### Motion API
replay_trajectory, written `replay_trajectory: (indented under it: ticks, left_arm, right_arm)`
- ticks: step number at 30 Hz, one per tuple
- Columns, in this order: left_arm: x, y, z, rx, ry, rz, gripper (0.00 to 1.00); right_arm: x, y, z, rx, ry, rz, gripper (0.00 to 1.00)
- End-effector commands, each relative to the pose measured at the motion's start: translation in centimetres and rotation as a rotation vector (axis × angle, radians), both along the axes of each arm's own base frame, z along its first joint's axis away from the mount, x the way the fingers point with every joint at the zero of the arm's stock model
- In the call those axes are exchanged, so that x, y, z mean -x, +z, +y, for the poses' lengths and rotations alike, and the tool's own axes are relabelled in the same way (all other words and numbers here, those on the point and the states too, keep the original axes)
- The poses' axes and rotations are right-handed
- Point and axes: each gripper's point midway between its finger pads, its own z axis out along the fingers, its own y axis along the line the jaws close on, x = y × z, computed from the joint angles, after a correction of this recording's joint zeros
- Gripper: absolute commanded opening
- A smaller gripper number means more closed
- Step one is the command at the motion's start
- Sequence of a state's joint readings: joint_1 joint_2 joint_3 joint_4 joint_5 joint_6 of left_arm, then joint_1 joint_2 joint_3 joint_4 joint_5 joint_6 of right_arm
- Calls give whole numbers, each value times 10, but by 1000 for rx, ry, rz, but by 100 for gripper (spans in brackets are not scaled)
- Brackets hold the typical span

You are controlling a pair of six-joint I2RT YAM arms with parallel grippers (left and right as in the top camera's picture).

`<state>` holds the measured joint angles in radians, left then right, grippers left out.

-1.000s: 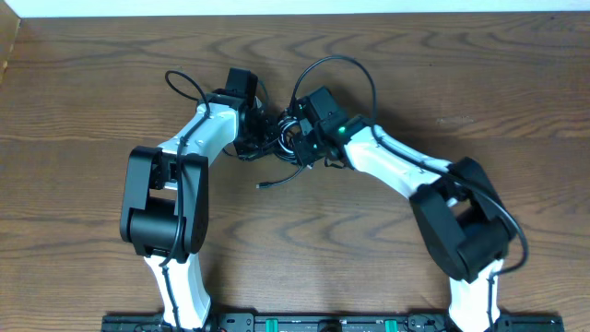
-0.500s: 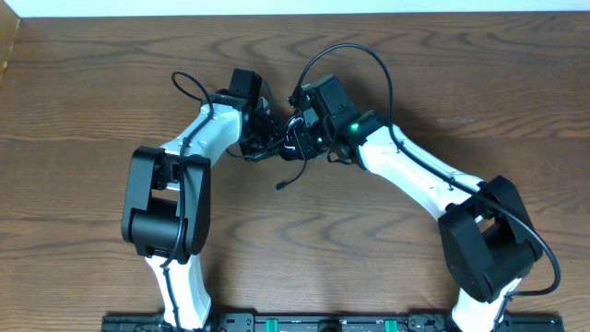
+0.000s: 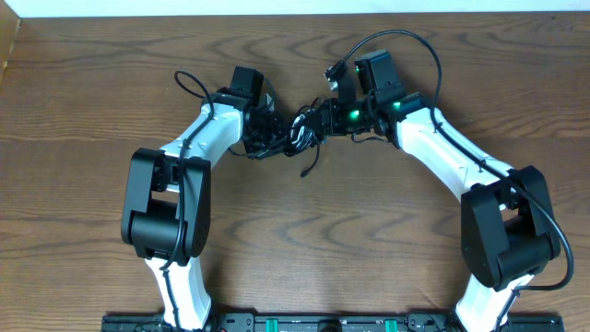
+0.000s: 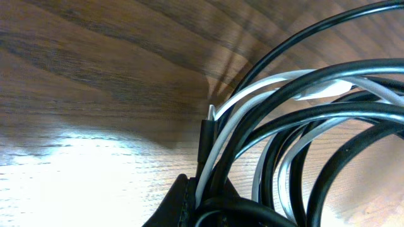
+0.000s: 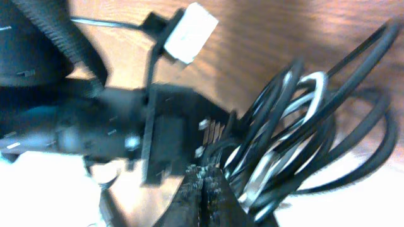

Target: Untangle cables

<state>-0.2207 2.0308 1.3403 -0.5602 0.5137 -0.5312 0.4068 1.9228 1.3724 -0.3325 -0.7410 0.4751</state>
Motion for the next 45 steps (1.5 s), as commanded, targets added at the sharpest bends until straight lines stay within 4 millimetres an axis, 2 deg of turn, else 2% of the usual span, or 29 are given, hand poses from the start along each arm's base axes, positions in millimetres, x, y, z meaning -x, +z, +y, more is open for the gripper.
replay_trajectory:
  ticks: [1,6,10,14,19,21,24,28,30,33,34,39,45]
  left_arm:
    - [-1,-20,27,-110,51,24,8]
    - [-1,-20,27,-110,51,24,8]
    - [-1,-20,27,-110,51,24,8]
    - [-1,-20,27,-110,51,24,8]
    - [-1,-20,27,-110,51,24,8]
    - [-1,-20,27,-110,51,24,8]
    - [-1,-20,27,-110,51,24,8]
    - [-1,-20,27,-110,51,24,8]
    - [0,-20,28,-110,53,27,22]
    - [1,-18,34,-109,66,41,48]
    - [2,-16,37,-110,71,45,52]
    - [3,8,45,-91,27,25,55]
    - [-1,58,44,-86,14,-96,56]
  right_arm:
    - [14,60,6,-167,87,-26,1]
    - [24,87,15,-305,192,-40,1]
    - [17,84,14,-280,159,-58,1]
    - [6,60,4,-155,50,-37,1]
    - [-6,13,-25,120,-135,-4,32]
    - [-7,0,-36,212,-186,0,38]
    - [-6,-13,-44,309,-226,-2,42]
    - [0,-25,-44,393,-236,-6,43]
    - [2,-30,-43,428,-239,-15,43]
    - [3,-31,-42,436,-239,-19,43]
    - [2,-31,-42,436,-240,-19,43]
    - [0,-31,-49,440,-254,-11,44]
    - [-6,-38,-78,484,-311,30,46]
